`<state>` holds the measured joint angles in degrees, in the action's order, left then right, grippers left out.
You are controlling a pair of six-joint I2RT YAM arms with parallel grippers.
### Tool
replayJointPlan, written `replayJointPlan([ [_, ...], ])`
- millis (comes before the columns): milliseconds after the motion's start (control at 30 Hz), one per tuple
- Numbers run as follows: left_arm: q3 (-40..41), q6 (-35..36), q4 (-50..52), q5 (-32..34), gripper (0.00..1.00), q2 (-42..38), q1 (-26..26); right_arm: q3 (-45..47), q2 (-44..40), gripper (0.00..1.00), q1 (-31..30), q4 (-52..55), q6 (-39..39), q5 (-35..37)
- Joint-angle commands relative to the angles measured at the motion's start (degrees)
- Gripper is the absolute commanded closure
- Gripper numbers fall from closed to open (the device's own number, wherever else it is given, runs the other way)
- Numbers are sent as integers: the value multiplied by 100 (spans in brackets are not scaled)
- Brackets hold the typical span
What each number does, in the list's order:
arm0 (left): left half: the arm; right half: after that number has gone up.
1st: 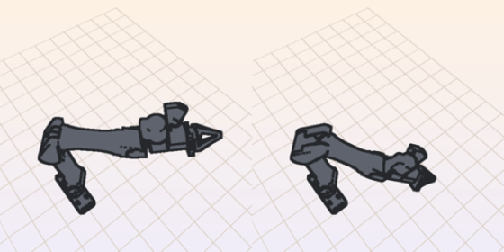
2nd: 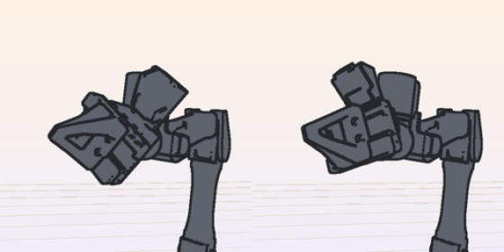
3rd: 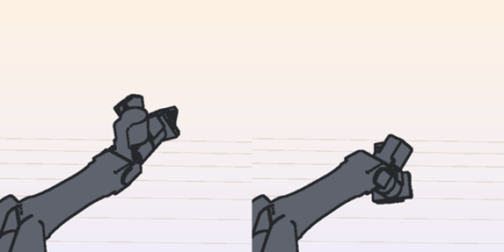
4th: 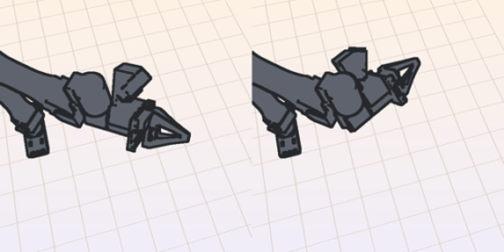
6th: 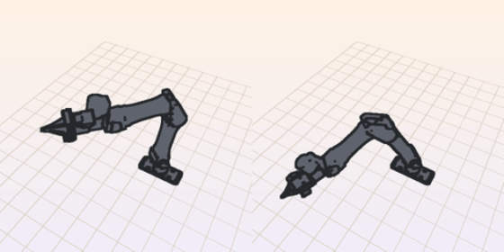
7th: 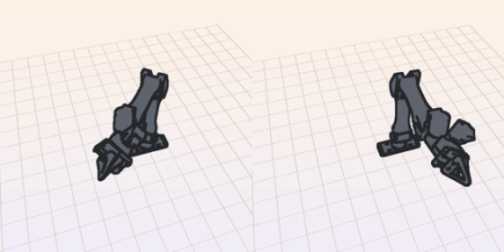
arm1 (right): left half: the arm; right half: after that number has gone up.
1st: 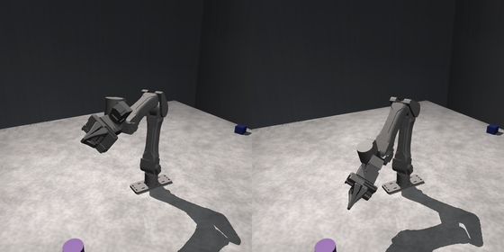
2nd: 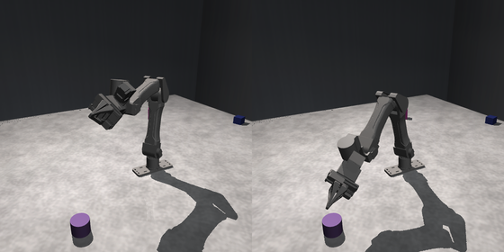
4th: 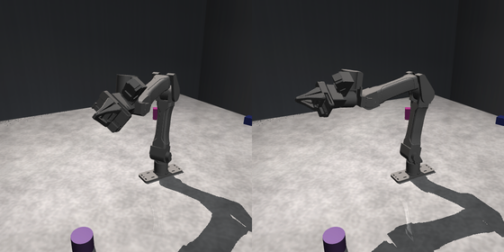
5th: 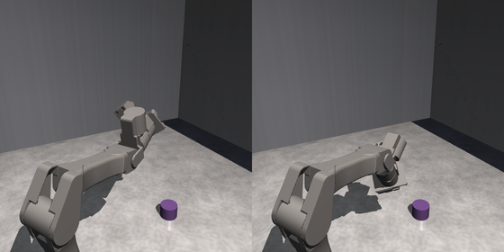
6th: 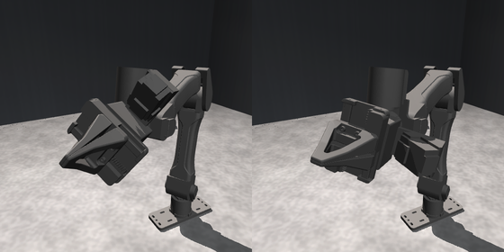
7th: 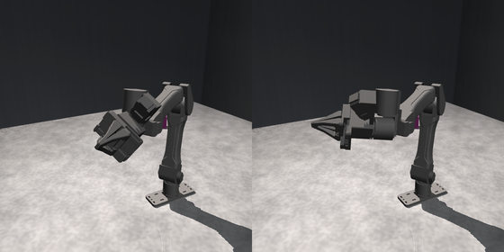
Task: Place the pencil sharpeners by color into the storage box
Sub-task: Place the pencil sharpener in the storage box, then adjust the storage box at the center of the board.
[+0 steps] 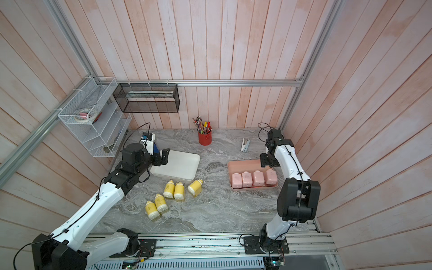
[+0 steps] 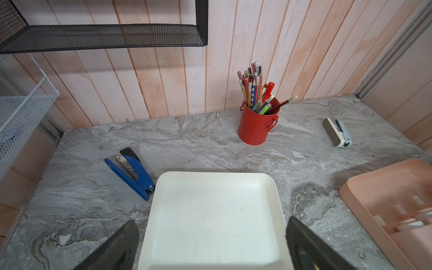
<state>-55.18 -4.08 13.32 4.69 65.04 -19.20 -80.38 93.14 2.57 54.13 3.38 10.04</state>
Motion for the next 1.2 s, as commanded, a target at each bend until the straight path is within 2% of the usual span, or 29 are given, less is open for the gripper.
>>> replayJointPlan([
  [0, -151, 12, 39, -125, 0, 76, -25, 90, -313, 30, -182, -75, -217, 131],
  [267, -228, 12, 107, -307, 0, 302, -25, 243, -948, 31, -1007, -266, -533, 124],
  [500, -513, 127, 390, -330, 0, 695, -28, 236, -1330, 35, -1757, -390, -1204, -36],
  [700, -977, 617, 1036, 22, 0, 1267, -21, 298, -1483, 42, -2213, -685, -1901, -616],
  [833, -1362, 944, 1505, 169, 0, 1717, 38, 298, -1296, 45, -2534, -951, -2245, -923],
  [933, -1678, 925, 1781, 91, 5, 2015, 244, 111, -953, 46, -2815, -975, -2354, -816],
  [1000, -1914, 779, 2008, -328, 13, 2187, 574, 24, -734, 46, -2961, -1033, -2337, -886],
  [1167, -2298, 698, 2446, -834, 14, 2633, 1161, 240, -579, 47, -3109, -1434, -2357, -1129],
])
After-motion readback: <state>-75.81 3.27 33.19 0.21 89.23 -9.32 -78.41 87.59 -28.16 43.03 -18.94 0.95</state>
